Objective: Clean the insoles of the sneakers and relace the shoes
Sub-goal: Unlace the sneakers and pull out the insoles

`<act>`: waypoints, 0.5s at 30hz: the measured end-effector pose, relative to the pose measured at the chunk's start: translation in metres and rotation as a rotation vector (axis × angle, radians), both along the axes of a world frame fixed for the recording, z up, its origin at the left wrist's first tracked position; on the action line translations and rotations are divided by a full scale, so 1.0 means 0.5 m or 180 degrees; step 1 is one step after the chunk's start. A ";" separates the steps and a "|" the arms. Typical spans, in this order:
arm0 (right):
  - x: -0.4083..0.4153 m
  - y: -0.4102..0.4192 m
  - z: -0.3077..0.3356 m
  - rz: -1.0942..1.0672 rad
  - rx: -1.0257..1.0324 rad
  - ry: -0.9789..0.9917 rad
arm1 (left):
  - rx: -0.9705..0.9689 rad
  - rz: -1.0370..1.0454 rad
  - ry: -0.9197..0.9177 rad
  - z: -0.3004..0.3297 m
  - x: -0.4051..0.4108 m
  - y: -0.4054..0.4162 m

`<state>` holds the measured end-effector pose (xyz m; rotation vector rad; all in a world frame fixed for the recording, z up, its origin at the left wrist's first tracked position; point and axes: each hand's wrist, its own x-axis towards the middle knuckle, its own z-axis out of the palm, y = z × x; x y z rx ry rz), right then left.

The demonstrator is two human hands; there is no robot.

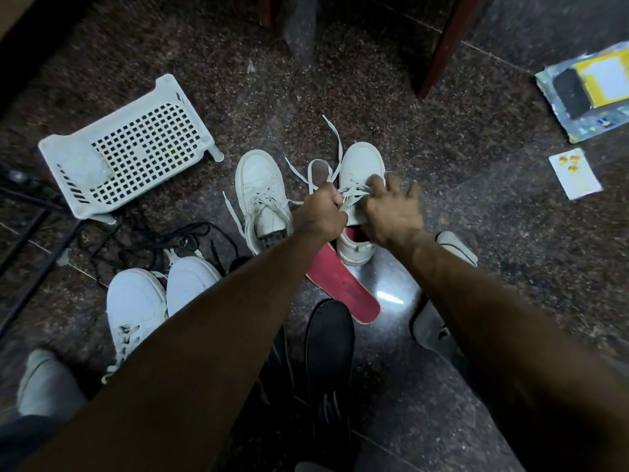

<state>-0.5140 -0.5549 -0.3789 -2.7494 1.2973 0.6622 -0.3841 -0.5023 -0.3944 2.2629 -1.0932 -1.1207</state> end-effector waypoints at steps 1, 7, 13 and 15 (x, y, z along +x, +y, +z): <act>-0.007 0.004 -0.003 0.0103 -0.0126 -0.0152 | -0.0015 -0.0044 -0.0051 0.002 0.002 0.001; -0.051 -0.032 -0.001 -0.0115 0.0675 -0.1422 | -0.0233 -0.0833 -0.0671 0.018 0.000 0.013; -0.054 -0.070 -0.006 -0.0415 0.1135 -0.1667 | -0.0168 -0.1469 -0.1378 0.029 -0.009 -0.002; -0.052 -0.064 -0.002 -0.0494 0.1100 -0.1694 | -0.0224 -0.1611 -0.1598 0.033 -0.005 -0.011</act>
